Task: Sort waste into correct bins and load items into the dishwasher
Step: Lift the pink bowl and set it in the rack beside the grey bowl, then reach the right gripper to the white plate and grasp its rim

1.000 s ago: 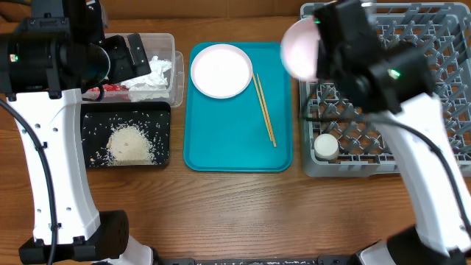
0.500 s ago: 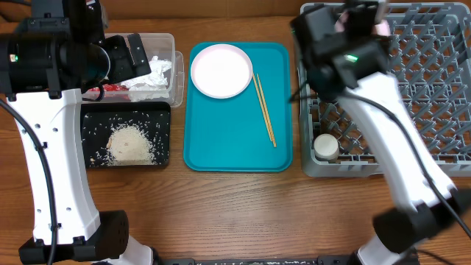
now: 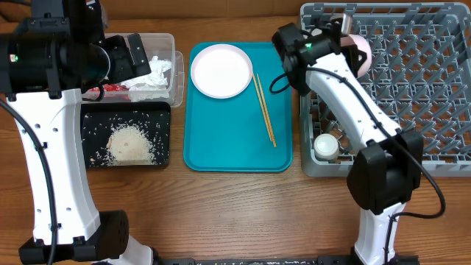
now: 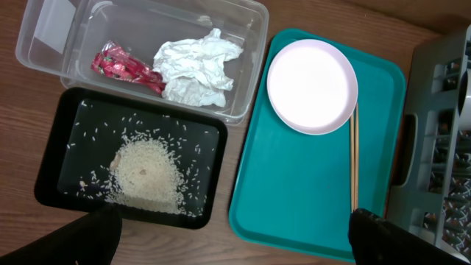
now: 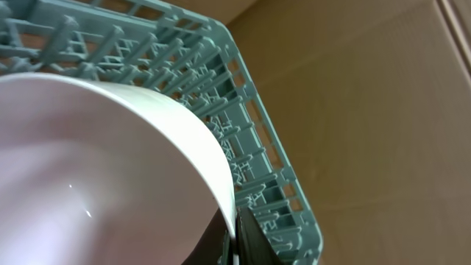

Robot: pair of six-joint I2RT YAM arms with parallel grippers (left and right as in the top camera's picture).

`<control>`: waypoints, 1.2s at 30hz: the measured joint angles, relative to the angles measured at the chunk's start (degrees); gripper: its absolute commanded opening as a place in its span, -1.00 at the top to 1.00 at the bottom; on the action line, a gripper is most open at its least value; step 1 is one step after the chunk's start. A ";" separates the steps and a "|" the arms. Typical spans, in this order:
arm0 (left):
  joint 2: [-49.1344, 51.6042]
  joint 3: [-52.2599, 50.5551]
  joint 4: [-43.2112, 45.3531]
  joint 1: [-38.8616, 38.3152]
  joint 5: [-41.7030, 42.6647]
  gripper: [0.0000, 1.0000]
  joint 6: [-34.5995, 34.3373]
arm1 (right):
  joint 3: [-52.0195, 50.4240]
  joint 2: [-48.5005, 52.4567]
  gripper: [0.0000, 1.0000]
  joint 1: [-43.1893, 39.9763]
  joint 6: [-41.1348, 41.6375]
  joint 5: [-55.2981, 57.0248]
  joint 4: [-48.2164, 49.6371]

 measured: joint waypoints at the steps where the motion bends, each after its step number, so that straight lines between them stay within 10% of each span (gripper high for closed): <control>1: 0.00 0.00 0.00 0.00 0.02 -1.00 0.02 | -0.76 0.15 0.93 -0.42 1.11 0.35 0.35; 26: 0.00 0.00 0.00 0.00 0.02 -0.99 0.02 | -12.20 0.61 0.92 2.12 8.79 2.69 7.43; 35: 0.00 0.00 0.00 0.00 0.00 -0.99 0.00 | -12.24 0.61 0.68 2.86 9.05 0.66 5.97; 36: 0.00 0.00 0.00 0.00 0.00 -0.99 0.02 | -12.24 0.61 0.39 2.95 9.11 0.61 5.92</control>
